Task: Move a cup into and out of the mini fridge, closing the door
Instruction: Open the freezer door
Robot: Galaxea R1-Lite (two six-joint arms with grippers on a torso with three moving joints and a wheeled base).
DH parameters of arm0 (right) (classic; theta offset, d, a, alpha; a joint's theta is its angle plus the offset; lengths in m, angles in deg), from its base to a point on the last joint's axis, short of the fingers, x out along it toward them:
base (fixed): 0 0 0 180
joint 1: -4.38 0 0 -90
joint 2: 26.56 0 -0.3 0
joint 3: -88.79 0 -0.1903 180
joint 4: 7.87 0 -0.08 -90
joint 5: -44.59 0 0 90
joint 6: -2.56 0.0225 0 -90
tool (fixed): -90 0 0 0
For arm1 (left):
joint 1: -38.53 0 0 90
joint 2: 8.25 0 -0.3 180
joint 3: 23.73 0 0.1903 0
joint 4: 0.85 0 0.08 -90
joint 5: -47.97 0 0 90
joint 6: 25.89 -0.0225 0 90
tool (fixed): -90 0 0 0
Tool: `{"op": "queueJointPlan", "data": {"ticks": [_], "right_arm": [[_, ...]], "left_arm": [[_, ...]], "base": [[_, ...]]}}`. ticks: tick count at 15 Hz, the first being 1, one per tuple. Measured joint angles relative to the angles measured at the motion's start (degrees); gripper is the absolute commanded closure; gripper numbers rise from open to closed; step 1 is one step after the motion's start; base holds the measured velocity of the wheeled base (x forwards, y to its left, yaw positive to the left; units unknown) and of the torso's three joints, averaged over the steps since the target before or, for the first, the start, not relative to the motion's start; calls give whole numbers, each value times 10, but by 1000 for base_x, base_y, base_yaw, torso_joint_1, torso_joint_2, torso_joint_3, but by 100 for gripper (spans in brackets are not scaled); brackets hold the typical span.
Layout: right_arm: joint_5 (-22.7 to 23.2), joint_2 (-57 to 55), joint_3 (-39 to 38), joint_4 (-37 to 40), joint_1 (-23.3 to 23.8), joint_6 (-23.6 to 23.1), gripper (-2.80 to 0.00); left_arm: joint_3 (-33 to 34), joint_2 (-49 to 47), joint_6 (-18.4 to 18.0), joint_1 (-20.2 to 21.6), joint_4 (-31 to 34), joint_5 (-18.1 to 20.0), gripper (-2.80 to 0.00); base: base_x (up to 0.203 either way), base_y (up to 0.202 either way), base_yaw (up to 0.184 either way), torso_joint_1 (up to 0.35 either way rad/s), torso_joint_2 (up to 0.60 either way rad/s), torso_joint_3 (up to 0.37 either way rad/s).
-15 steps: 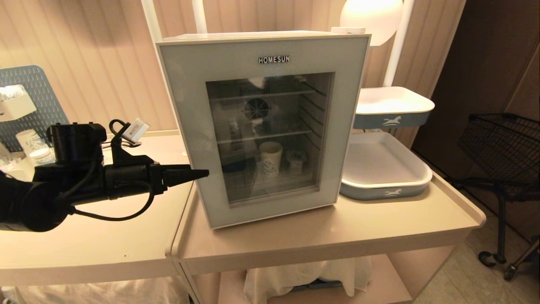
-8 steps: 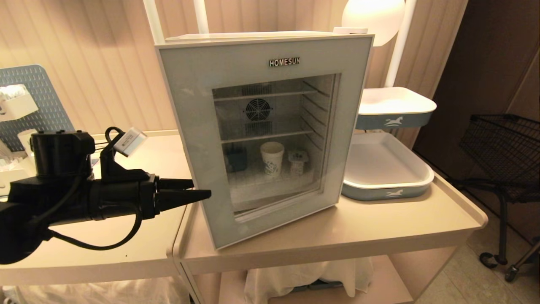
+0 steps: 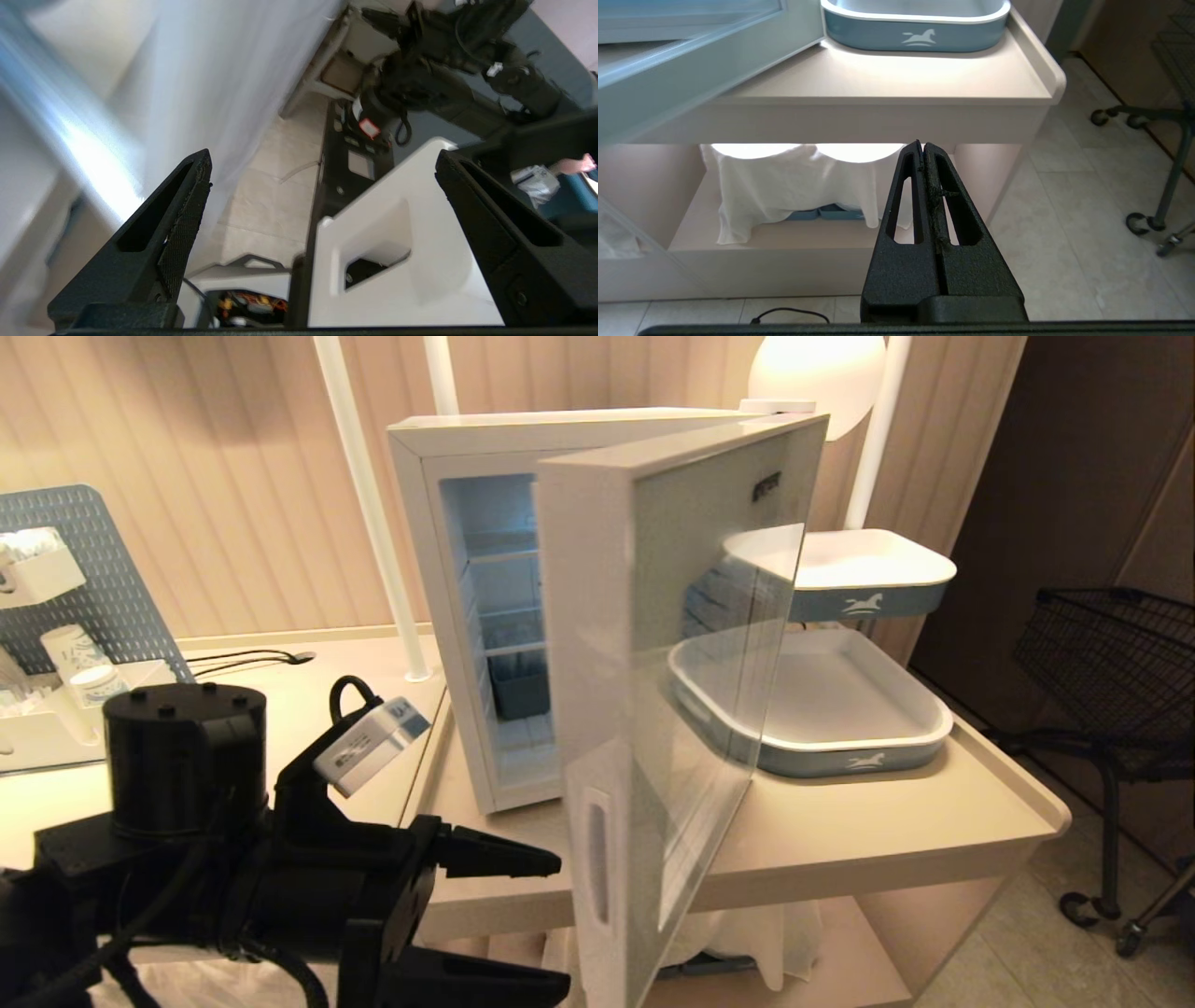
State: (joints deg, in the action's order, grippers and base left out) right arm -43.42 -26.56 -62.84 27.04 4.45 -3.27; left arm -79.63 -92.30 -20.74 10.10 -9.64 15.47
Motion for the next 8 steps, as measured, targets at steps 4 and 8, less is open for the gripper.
{"op": "queueJointPlan", "data": {"ticks": [4,8], "right_arm": [[0,0,0,0,1,0,0],[0,0,0,0,1,0,0]], "left_arm": [[6,-5,5,-9,0,-88,-280],[-2,2,33,46,2,-199,-280]], "base": [[0,0,0,0,0,0],[0,0,0,0,0,0]]}}
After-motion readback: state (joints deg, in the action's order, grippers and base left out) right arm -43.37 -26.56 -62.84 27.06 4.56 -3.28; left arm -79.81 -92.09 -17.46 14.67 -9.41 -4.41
